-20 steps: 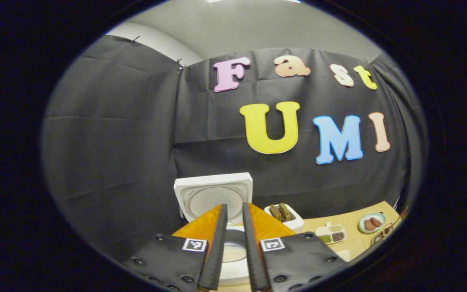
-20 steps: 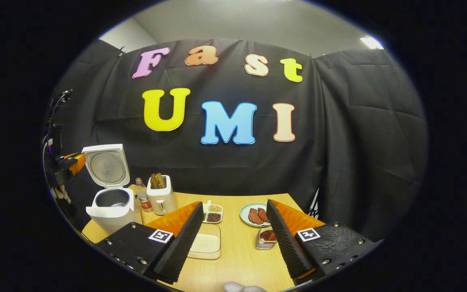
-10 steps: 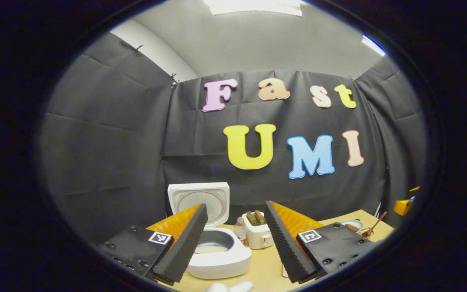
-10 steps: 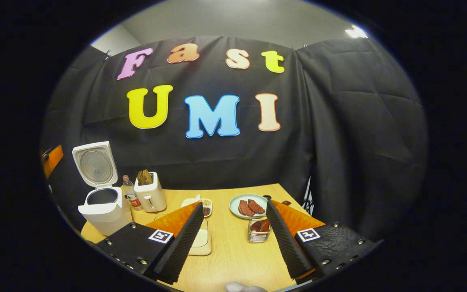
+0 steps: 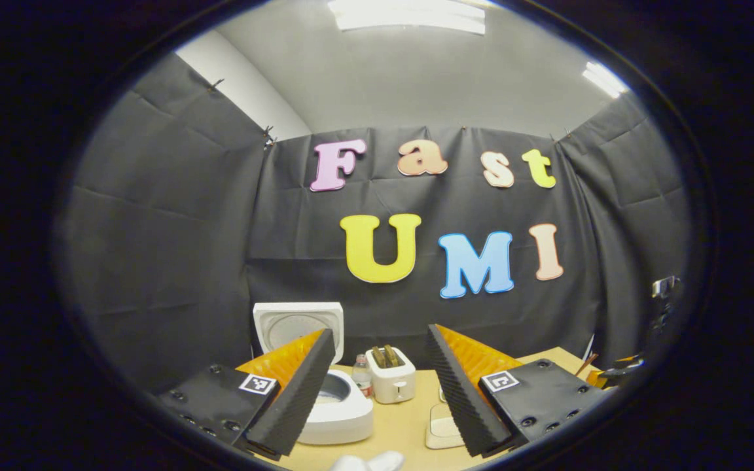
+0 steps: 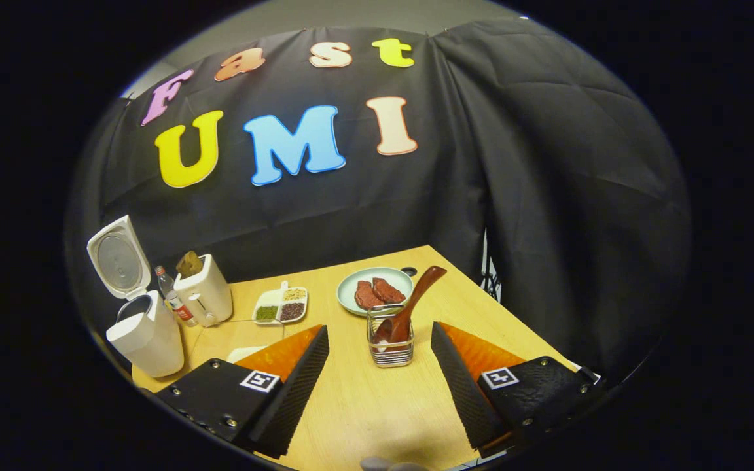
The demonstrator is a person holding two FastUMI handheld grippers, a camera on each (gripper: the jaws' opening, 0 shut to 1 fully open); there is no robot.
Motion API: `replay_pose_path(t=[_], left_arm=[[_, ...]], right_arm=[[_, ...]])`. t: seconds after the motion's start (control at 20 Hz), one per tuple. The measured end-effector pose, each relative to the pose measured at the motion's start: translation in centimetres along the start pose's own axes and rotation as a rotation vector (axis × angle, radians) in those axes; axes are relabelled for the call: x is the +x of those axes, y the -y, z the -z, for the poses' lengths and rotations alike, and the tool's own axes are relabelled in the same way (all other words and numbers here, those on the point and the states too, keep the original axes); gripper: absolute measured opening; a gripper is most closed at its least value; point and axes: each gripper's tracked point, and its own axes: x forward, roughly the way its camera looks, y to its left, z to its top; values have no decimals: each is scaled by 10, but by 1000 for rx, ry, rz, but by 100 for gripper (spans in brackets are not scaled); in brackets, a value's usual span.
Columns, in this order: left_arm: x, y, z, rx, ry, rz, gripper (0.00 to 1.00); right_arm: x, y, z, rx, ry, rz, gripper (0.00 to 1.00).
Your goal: Close the left gripper, press the button to open the rice cooker; take a wooden spoon from the chopstick holder with the right hand, scoop a spoonful of rice and pour it into the rice cooker, then put the wooden spoon back into the chopstick holder.
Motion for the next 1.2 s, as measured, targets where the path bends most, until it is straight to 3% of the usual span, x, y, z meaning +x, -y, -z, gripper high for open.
replay_pose_path(t=[0.55,0.75,0.8,0.9,1.05,1.1,1.15,1.2], left_arm=[[26,48,14,45,-52,-60,100],[41,65,20,52,-63,-66,100],[44,68,20,48,-64,-69,96],[48,70,21,55,-66,-73,99],[52,74,23,69,-73,-76,99],[53,75,25,68,-78,-76,99],[54,74,25,71,-79,-79,98],[54,74,25,71,-80,-79,98]], right_arm=[[168,39,16,101,-70,17,97],[199,46,16,155,-84,6,98],[201,48,14,158,-81,10,98],[203,45,8,165,-64,-11,97],[204,49,6,156,-55,-5,58],[209,48,6,158,-57,-13,31],[203,46,8,166,-65,-22,30],[197,49,-1,179,-61,-14,20]])
